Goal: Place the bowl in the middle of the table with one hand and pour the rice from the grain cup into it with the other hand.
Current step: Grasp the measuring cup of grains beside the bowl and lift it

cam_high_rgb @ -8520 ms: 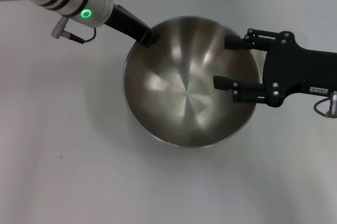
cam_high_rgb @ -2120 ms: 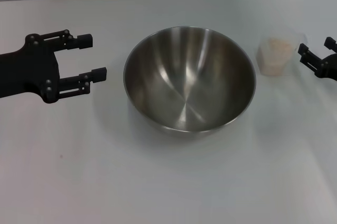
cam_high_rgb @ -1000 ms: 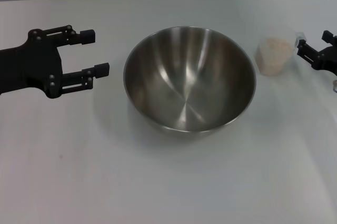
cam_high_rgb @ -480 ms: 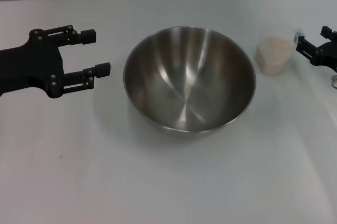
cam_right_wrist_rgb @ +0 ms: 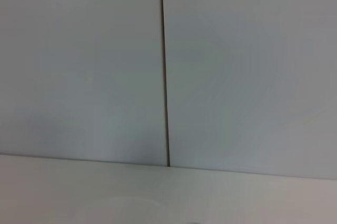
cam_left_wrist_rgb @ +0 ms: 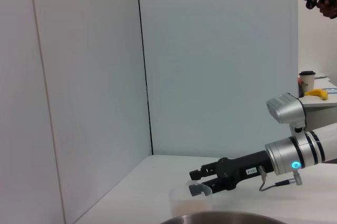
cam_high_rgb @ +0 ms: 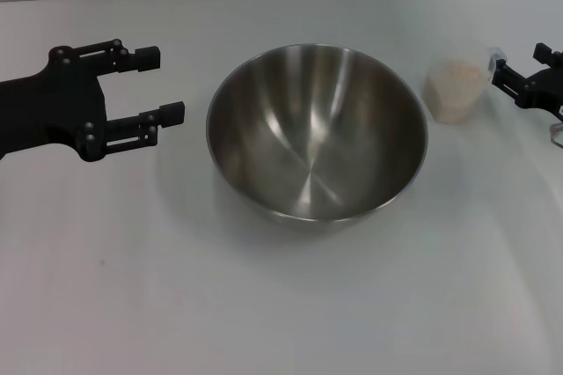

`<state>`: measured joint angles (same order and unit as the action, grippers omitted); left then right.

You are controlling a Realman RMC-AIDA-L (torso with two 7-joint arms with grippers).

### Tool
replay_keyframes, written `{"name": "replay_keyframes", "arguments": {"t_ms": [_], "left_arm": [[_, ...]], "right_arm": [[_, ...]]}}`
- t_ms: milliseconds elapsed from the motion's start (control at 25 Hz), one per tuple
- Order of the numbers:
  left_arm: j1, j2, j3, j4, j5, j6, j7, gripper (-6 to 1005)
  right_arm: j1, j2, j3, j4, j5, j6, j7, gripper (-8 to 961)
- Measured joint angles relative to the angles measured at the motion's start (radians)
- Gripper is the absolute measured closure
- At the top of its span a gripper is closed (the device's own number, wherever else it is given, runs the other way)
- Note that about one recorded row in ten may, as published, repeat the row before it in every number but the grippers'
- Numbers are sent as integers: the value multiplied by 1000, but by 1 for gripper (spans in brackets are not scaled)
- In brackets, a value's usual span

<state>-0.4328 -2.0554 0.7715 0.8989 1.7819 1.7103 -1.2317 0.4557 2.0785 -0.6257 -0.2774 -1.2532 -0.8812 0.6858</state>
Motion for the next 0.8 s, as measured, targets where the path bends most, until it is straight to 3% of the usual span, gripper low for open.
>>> {"name": "replay_keyframes", "arguments": {"t_ms": [760, 800], "left_arm": [[-4, 2, 0, 0, 6, -10, 0, 304], [-4, 2, 0, 0, 6, -10, 0, 304]], "right_arm": [[18, 0, -28, 4, -10, 26, -19, 358], [19, 0, -28, 4, -10, 26, -20, 416]]}}
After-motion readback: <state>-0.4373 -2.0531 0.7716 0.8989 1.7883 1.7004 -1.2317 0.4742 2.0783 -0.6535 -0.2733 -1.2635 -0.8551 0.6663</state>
